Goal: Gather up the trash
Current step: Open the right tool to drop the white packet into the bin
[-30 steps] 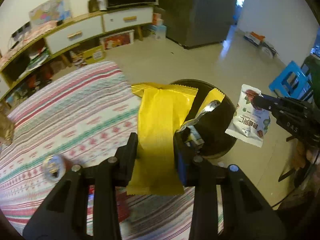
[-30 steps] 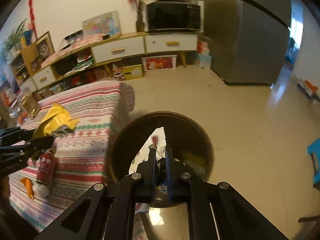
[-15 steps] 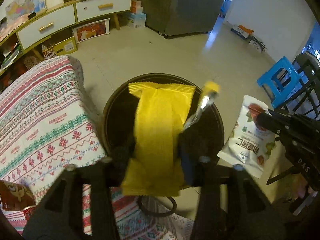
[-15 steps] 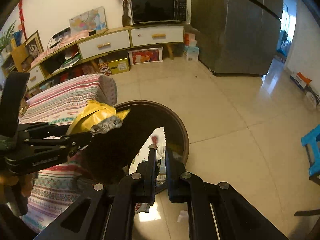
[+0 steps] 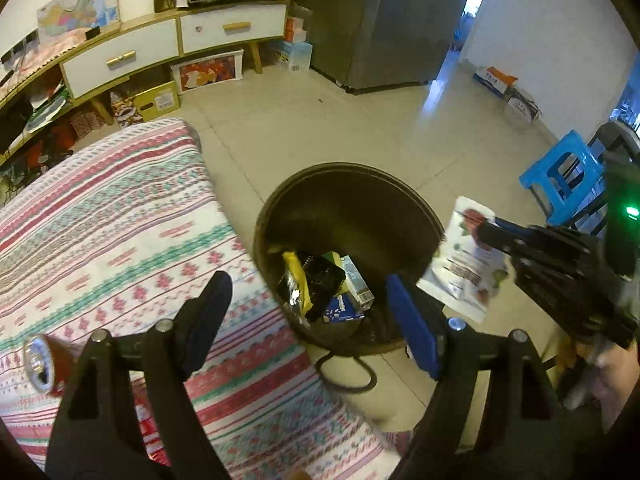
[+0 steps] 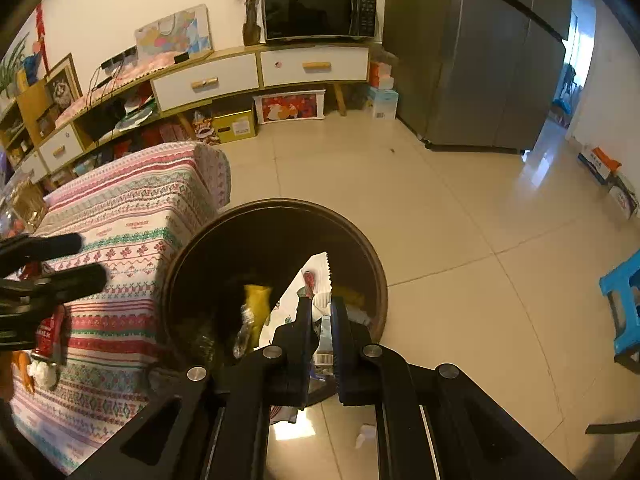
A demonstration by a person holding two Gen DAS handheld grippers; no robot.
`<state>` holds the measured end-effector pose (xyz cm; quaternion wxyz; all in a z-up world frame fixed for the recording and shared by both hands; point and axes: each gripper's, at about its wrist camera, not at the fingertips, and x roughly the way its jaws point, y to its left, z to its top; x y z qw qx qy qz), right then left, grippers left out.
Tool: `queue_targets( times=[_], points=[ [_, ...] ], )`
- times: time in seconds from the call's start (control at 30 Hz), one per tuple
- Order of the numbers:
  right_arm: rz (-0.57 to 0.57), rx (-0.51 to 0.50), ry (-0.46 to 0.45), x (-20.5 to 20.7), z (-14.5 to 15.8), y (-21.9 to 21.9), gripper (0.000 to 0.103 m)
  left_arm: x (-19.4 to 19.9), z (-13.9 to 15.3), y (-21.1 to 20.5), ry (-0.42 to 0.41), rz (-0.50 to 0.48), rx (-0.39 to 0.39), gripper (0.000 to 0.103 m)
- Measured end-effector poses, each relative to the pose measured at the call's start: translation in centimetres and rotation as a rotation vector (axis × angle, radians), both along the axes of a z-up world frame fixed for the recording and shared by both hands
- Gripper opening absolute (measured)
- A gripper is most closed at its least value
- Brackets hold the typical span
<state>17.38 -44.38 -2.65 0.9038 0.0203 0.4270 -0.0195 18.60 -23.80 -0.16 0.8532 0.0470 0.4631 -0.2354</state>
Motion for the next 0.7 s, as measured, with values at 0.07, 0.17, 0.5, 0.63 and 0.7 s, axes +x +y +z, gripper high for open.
queue_targets(
  times=[0.07, 0.17, 0.5, 0.63, 0.7],
  points=[
    [-0.001, -0.007, 0.001, 0.5, -0.2, 0.3, 0.01, -0.4, 0.6, 1.1, -0.007, 0.006, -0.005, 0.081],
    [-0.01, -0.023, -0.001, 1.3, -0.4, 0.9, 0.011, -1.2, 1.4, 2.9, -0.021, 0.01, -0.01, 0.082],
    [-0.03, -0.016, -0.008, 1.5, 0.2, 2.3, 0.064, -3.2, 3.6, 8.5, -0.032, 0.038, -0.009, 0.084],
    [-0.02, -0.023, -0.01, 0.8, 1.1, 3.5, 0.071, -3.7, 3.7, 10.7, -0.035, 0.062, -0.013, 0.085],
    [-0.007, -0.023, -0.007, 0.3, 1.5, 4.4, 0.074, -4.0, 3.5, 11.8, -0.033, 0.078, -0.006, 0.086]
  ],
)
